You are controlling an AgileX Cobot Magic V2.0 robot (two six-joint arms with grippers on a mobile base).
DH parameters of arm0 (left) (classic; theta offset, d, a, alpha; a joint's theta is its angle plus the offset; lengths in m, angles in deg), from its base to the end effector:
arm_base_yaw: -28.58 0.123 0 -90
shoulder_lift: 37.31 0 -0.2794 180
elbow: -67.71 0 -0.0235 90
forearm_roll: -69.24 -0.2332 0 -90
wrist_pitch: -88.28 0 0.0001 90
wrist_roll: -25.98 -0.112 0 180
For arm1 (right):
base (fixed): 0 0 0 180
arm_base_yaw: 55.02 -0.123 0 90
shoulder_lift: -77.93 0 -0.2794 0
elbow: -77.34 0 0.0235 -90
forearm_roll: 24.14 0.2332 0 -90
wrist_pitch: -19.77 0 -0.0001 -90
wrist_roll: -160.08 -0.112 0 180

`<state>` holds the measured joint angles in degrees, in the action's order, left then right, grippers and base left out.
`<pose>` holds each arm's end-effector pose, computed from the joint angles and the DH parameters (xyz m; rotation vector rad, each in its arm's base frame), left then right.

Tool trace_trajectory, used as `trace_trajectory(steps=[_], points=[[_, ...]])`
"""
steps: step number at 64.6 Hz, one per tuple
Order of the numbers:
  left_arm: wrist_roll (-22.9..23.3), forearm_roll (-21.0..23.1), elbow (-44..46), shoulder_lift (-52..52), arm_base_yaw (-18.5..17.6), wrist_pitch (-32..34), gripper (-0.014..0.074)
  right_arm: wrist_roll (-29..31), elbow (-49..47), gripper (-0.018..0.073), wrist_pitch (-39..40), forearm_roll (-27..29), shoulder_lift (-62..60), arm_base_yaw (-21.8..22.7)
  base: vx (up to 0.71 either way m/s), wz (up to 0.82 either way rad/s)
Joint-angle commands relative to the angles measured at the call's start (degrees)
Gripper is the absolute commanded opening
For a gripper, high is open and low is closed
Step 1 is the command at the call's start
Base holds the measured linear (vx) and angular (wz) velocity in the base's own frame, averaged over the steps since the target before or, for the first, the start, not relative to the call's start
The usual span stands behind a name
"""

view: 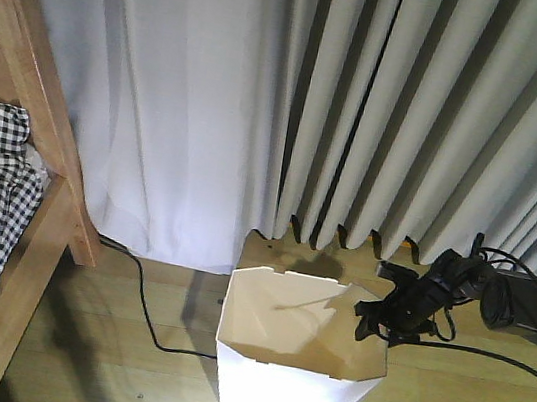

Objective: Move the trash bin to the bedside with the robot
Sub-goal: 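Open the right gripper and raise it away from the bin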

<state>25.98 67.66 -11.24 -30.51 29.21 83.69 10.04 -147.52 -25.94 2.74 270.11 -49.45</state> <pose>0.0654 0.0010 0.1960 0.0113 1.5767 0.0319 0.4024 -0.0028 -0.2240 0.0849 -2.9737 -0.5252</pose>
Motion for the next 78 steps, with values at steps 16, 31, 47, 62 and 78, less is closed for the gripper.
trace_trajectory(steps=[16,31,47,62,78], points=[[0.8,0.5,-0.7,-0.4,-0.4,4.2,-0.0006,0.5,11.0,0.0481,10.4,2.6,-9.3,2.0,0.0,-0.01],[0.8,0.5,-0.7,-0.4,-0.4,4.2,-0.0006,11.3,33.2,0.0481,27.8,5.5,-22.9,-0.1,0.0,0.0],[0.8,0.5,-0.7,-0.4,-0.4,4.2,-0.0006,21.1,49.8,0.0481,34.2,14.2,-38.3,-1.0,0.0,0.0],[0.8,0.5,-0.7,-0.4,-0.4,4.2,-0.0006,23.4,59.6,0.0481,34.3,14.8,-54.2,-1.0,0.0,0.0],[0.8,0.5,-0.7,-0.4,-0.4,4.2,-0.0006,23.2,69.6,0.0481,34.4,16.2,-75.7,-1.0,0.0,0.0]])
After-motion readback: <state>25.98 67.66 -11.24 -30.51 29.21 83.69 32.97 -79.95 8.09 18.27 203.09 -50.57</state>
